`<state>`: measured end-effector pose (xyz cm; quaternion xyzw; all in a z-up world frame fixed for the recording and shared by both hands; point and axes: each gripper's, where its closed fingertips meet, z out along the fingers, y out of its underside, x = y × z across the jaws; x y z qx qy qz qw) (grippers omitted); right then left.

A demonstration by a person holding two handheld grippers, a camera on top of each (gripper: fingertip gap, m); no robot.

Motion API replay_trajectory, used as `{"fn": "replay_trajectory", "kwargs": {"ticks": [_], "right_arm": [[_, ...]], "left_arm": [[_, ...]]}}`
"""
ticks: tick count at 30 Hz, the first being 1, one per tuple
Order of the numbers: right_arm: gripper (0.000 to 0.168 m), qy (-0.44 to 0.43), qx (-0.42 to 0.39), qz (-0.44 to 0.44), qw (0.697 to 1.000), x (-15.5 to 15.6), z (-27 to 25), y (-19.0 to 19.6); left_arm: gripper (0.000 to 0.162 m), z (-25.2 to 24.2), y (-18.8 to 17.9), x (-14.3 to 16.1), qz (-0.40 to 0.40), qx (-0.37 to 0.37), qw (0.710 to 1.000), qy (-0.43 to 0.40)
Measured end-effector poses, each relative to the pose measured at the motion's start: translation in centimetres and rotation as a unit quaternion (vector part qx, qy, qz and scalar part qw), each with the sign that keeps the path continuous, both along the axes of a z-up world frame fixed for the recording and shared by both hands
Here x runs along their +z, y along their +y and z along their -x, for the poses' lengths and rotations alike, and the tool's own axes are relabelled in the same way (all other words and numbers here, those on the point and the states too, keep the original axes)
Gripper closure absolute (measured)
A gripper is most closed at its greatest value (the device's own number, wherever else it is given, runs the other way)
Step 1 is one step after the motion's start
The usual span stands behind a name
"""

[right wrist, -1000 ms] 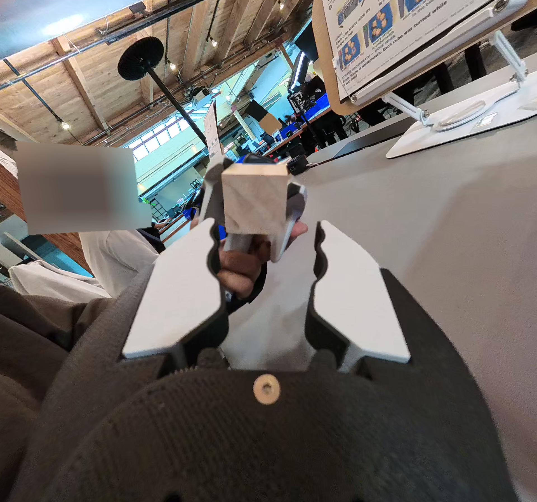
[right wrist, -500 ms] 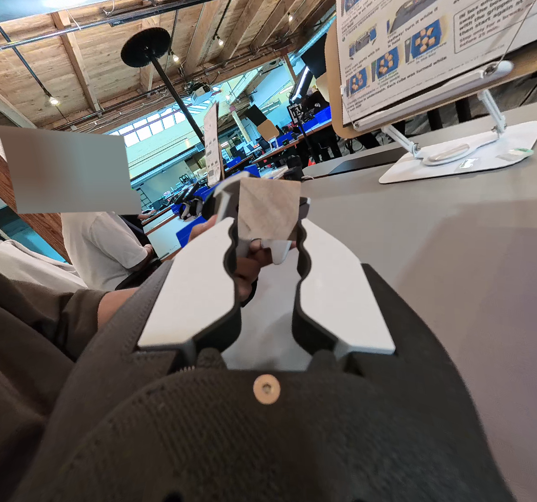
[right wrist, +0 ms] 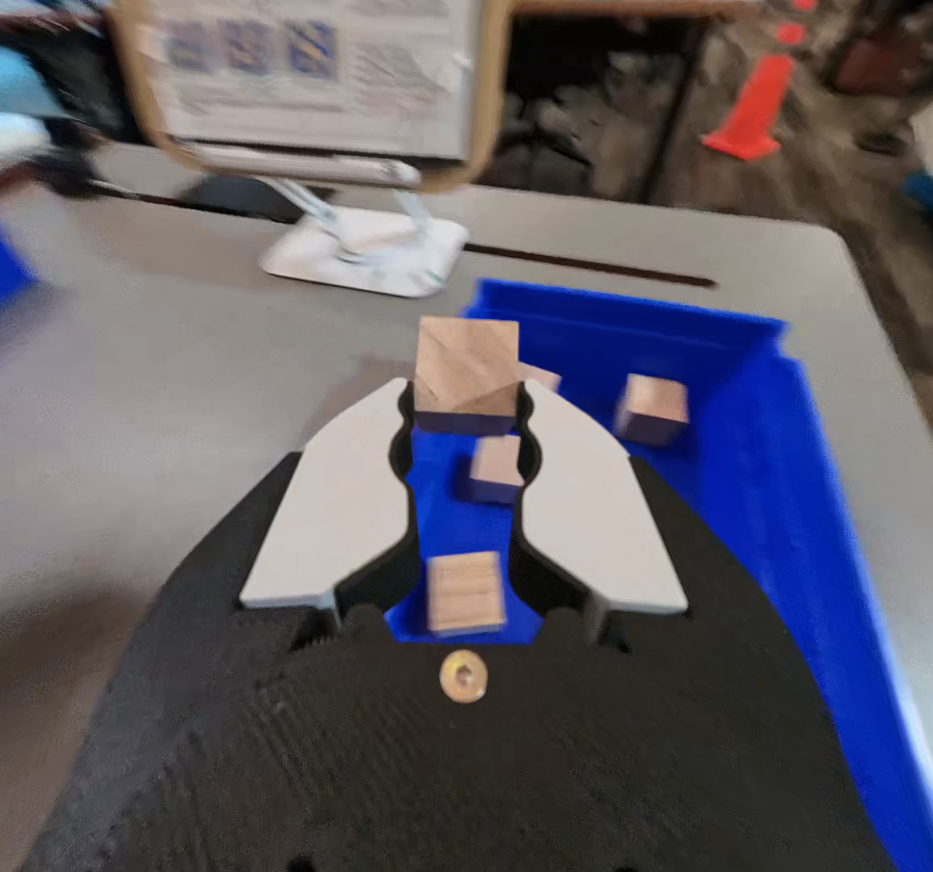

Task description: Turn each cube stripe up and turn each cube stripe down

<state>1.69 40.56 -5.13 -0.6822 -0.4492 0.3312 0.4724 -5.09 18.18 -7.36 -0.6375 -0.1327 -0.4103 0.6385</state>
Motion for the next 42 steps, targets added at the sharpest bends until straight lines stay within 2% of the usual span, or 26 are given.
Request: {"fn": "replay_trajectory", "kwargs": {"ticks": [3,6,9,11,13,18,19,23,26,28,31,34,37,39,40,42], "right_arm": [[0.128,-0.089,-0.078,0.019,0.993,-4.6,-0.5,6.2],[0.128,-0.142,-0.112,0.057,0.982,-8.3,-1.1,8.7],[0.128,-0.179,-0.142,0.053,0.972,-10.6,-2.1,10.1],[0.128,-0.198,-0.151,0.056,0.967,-12.0,-2.7,10.7],[0.128,-0.199,-0.154,0.074,0.965,-12.9,-2.9,11.1],[0.128,-0.181,-0.158,0.095,0.966,-13.1,-3.0,11.5],[0.125,-0.173,-0.16,0.093,0.967,-13.0,-3.0,11.5],[0.089,-0.133,-0.159,0.059,0.977,-10.5,-3.1,10.9],[0.086,-0.077,-0.153,0.001,0.985,-6.5,-3.0,9.7],[0.094,-0.029,-0.141,-0.044,0.989,-3.3,-3.0,7.9],[0.118,0.061,-0.135,-0.132,0.98,1.4,-3.7,4.2],[0.128,0.136,-0.129,-0.176,0.966,4.0,-4.8,0.1],[0.127,0.164,-0.102,-0.13,0.973,3.6,-4.7,-3.5],[0.147,0.209,-0.07,-0.072,0.973,3.3,-4.4,-6.3],[0.166,0.237,-0.043,-0.045,0.969,3.1,-4.1,-8.1],[0.168,0.267,-0.018,-0.009,0.963,2.5,-3.5,-10.7]], "left_arm": [[0.129,0.3,-0.5,-0.3,0.016,0.037,0.996,0.08],[0.13,0.8,-1.3,-0.6,0.028,0.077,0.983,0.164],[0.151,1.9,-2.5,-0.4,0.019,0.138,0.954,0.266],[0.159,2.7,-3.1,-0.2,0.018,0.173,0.933,0.316],[0.158,3.1,-3.5,-0.3,0.022,0.182,0.928,0.324],[0.155,4.2,-4.2,-0.1,-0.002,0.184,0.939,0.291],[0.155,4.6,-4.5,0.2,-0.008,0.192,0.936,0.294],[0.153,6.0,-5.8,1.7,-0.038,0.215,0.927,0.305],[0.154,8.3,-7.1,3.6,-0.053,0.263,0.911,0.313],[0.156,9.7,-7.7,4.8,-0.063,0.285,0.904,0.311],[0.162,10.5,-7.7,6.6,-0.083,0.274,0.914,0.287],[0.162,10.1,-6.3,8.1,-0.088,0.256,0.914,0.304],[0.162,8.9,-4.6,9.3,-0.101,0.241,0.904,0.34],[0.162,7.2,-3.2,9.7,-0.111,0.203,0.907,0.353],[0.162,6.7,-2.6,9.9,-0.12,0.197,0.907,0.353],[0.162,6.1,-1.7,10.4,-0.144,0.212,0.902,0.348]]}}
